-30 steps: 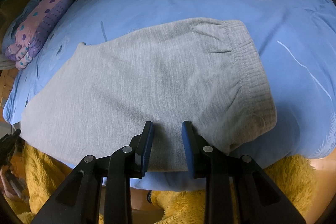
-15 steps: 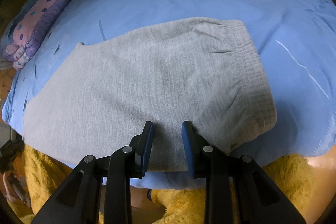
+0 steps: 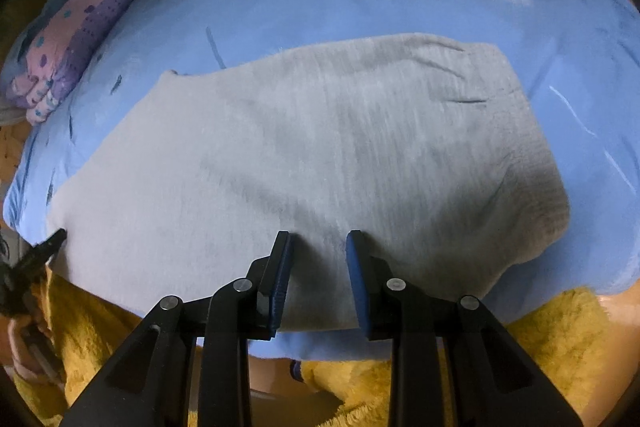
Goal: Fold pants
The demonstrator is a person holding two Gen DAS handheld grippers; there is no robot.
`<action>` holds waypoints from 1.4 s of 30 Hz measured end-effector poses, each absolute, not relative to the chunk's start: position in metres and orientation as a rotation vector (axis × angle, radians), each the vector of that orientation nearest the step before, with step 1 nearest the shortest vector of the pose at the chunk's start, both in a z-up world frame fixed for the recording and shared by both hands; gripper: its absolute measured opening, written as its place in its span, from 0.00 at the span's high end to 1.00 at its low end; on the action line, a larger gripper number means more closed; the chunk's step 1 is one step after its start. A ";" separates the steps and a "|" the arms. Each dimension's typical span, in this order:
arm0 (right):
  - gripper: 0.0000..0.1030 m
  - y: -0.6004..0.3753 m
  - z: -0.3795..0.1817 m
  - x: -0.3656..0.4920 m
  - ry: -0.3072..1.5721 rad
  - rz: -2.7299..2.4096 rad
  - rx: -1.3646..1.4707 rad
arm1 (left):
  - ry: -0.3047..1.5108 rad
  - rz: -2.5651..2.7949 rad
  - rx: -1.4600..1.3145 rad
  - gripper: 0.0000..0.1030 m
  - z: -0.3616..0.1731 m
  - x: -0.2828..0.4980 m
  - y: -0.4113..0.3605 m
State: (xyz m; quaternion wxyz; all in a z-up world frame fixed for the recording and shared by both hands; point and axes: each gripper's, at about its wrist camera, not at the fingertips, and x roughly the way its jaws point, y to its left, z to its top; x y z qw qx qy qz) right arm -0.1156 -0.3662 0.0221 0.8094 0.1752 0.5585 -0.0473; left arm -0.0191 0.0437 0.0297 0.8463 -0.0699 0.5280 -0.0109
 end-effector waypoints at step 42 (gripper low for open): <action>0.27 -0.415 0.038 -0.162 1.153 -0.287 0.563 | 1.175 -0.063 -0.175 0.40 0.037 -0.051 0.031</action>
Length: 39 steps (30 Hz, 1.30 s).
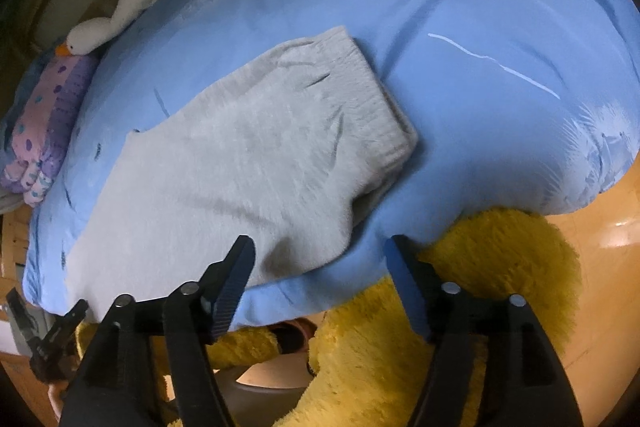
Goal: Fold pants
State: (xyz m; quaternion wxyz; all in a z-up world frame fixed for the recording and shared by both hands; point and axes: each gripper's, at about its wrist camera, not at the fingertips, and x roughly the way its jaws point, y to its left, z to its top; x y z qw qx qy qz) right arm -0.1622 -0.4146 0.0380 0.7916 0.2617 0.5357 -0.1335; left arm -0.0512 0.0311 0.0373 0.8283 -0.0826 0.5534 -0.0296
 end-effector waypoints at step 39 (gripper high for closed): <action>0.31 -0.417 0.012 -0.142 0.927 -0.285 0.835 | 1.174 -0.085 -0.194 0.31 0.036 -0.058 0.027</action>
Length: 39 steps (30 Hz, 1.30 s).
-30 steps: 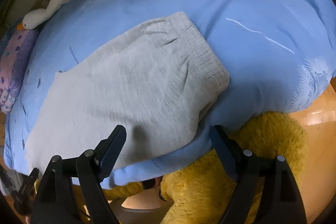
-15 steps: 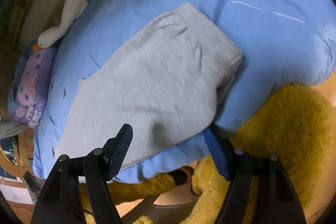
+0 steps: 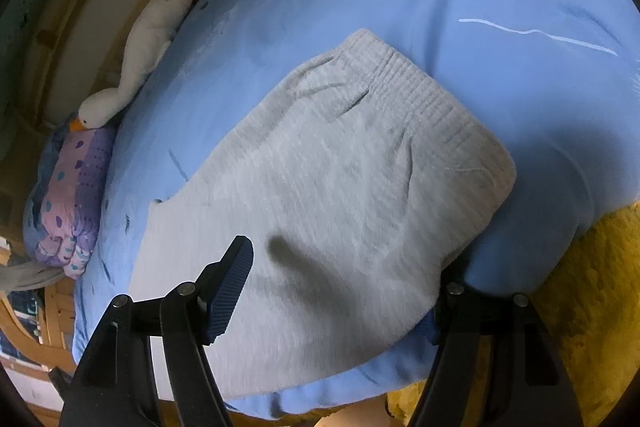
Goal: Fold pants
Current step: 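Close the right tool on the waistband edge, then lift the waistband with the right tool and fold it over toward the leg ends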
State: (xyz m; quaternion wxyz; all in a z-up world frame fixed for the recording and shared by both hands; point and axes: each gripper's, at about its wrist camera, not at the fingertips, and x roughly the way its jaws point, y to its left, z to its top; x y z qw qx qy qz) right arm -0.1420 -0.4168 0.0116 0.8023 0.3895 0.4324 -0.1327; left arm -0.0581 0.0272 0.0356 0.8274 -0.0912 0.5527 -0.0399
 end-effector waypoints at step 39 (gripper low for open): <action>0.91 -0.305 0.124 -0.091 0.888 0.024 0.349 | 1.125 0.040 -0.253 0.29 0.062 -0.055 0.091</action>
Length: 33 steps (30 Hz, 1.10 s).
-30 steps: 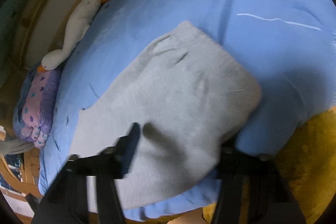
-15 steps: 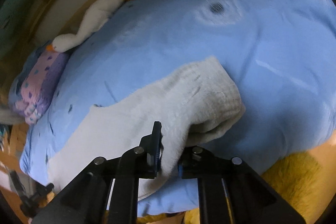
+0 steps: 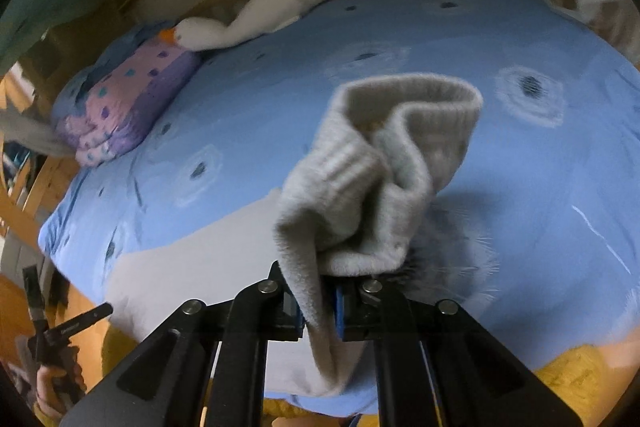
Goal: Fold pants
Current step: 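Lift the waistband with the right tool and fold it over toward the leg ends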
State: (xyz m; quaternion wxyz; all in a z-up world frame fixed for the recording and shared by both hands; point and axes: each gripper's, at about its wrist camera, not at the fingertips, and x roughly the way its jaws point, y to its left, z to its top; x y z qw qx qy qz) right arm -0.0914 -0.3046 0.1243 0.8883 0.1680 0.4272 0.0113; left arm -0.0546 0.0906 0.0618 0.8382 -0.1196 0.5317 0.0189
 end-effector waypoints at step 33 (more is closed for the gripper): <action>0.91 -0.088 0.118 -0.023 1.011 0.415 0.109 | 1.093 0.061 -0.318 0.29 0.074 -0.063 0.138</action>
